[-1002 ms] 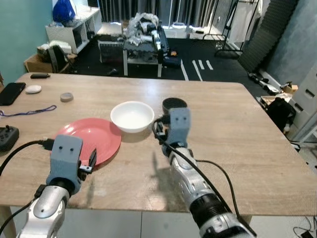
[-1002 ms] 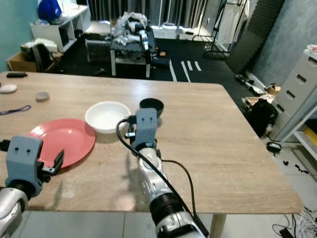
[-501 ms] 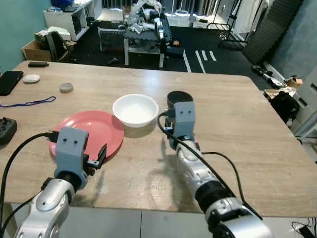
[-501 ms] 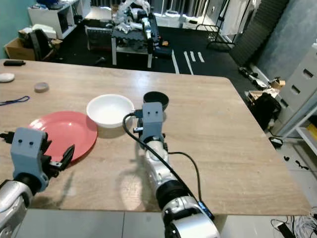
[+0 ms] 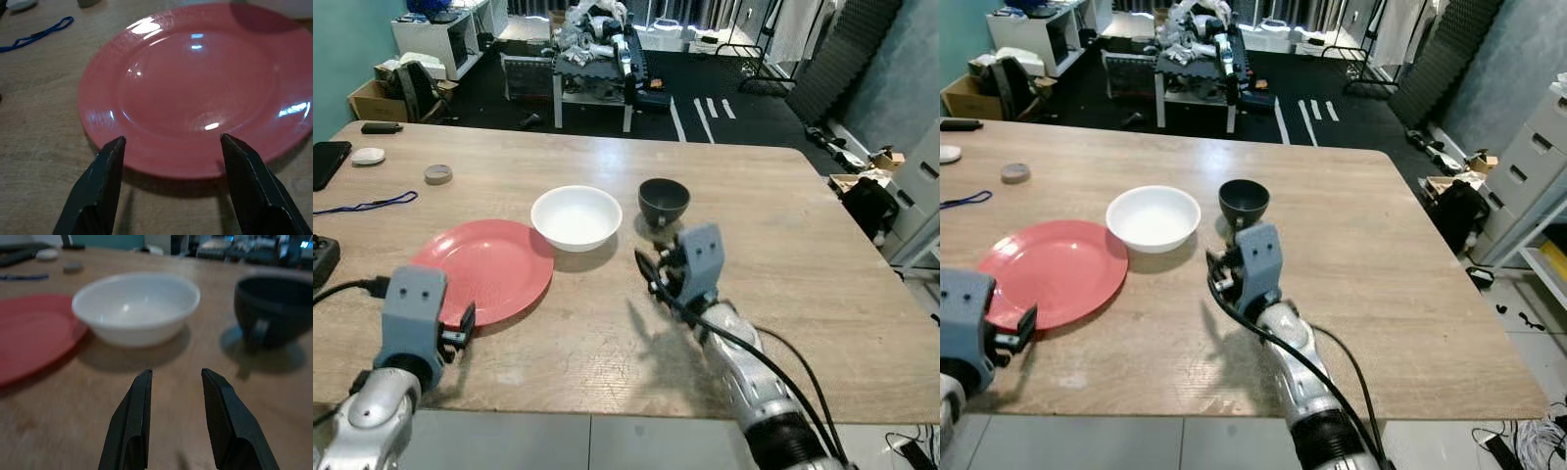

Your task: Setting the table

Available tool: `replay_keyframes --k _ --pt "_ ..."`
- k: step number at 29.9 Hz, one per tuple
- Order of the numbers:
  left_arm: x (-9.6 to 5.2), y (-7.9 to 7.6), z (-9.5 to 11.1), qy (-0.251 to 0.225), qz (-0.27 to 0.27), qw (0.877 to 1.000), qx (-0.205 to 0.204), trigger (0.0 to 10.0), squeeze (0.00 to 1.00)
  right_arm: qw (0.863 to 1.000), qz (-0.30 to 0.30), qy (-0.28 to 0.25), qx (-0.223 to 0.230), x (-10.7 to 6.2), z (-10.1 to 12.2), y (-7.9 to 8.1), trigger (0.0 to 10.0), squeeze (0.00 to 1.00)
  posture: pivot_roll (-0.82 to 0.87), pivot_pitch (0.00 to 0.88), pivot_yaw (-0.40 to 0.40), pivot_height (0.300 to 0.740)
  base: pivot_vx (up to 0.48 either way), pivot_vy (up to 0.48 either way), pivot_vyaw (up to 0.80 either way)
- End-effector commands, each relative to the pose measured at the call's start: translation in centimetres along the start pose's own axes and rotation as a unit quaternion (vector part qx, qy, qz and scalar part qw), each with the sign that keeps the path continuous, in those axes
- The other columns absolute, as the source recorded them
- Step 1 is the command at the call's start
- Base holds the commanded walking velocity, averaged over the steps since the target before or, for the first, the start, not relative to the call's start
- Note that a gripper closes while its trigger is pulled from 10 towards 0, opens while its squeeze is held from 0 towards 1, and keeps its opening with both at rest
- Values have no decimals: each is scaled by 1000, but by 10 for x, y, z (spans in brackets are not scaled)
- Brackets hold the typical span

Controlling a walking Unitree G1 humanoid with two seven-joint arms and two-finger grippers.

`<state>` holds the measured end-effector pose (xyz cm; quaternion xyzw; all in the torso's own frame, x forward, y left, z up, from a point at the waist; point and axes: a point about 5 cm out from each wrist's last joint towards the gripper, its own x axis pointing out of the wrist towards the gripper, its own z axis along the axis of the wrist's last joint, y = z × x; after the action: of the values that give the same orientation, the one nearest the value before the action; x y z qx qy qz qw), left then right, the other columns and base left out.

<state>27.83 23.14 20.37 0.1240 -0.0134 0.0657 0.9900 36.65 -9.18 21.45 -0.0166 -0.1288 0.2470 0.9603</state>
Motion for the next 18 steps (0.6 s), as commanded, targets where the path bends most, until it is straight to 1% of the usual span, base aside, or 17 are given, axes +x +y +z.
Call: replay_keyframes --k 1,3,5,8,10,11,12,13,14,15,16,17,18 --pt "-2 10 -14 19 32 999 28 10000 0 1000 4 6 5 -6 -3 0 10000 0 224 214 22 740 0 0 0" --pt "1 22 -20 28 62 997 30 10000 0 1000 -3 5 13 -7 -4 -1 10000 0 223 213 20 740 0 0 0" --pt "7 32 -17 15 76 996 32 10000 0 1000 -7 -2 22 -7 -1 -1 10000 0 226 208 18 740 0 0 0" --pt "13 37 -9 -5 73 997 27 10000 0 1000 -7 -7 27 -7 2 0 10000 0 226 206 18 740 0 0 0" --pt "21 41 -2 -14 64 998 9 10000 0 1000 -6 -10 25 -6 5 2 10000 0 225 207 19 740 0 0 0" --pt "24 44 -1 -15 65 998 7 10000 0 1000 -5 -11 25 -6 6 3 10000 0 225 208 15 740 0 0 0" --pt "30 45 1 -13 58 998 0 10000 0 1000 -6 -14 27 -6 7 3 10000 0 226 211 12 740 0 0 0" --pt "30 45 1 -13 58 998 0 10000 0 1000 -6 -14 27 -6 7 3 10000 0 226 211 12 740 0 0 0" --pt "38 45 1 -4 38 999 -9 10000 0 999 -6 -16 29 -6 9 4 10000 0 221 215 9 740 0 0 0" --pt "43 41 1 1 13 1000 -20 10000 0 999 -7 -17 28 -6 10 4 10000 0 218 219 7 740 0 0 0" --pt "43 41 1 1 13 1000 -20 10000 0 999 -7 -17 28 -6 10 4 10000 0 218 219 7 740 0 0 0" --pt "50 35 0 10 -20 999 -33 10000 0 999 -8 -18 25 -7 11 4 10000 0 208 225 7 740 0 0 0" --pt "54 33 -2 21 -34 998 -40 10000 0 1000 -9 -18 22 -7 11 4 10000 0 206 226 8 740 0 0 0"
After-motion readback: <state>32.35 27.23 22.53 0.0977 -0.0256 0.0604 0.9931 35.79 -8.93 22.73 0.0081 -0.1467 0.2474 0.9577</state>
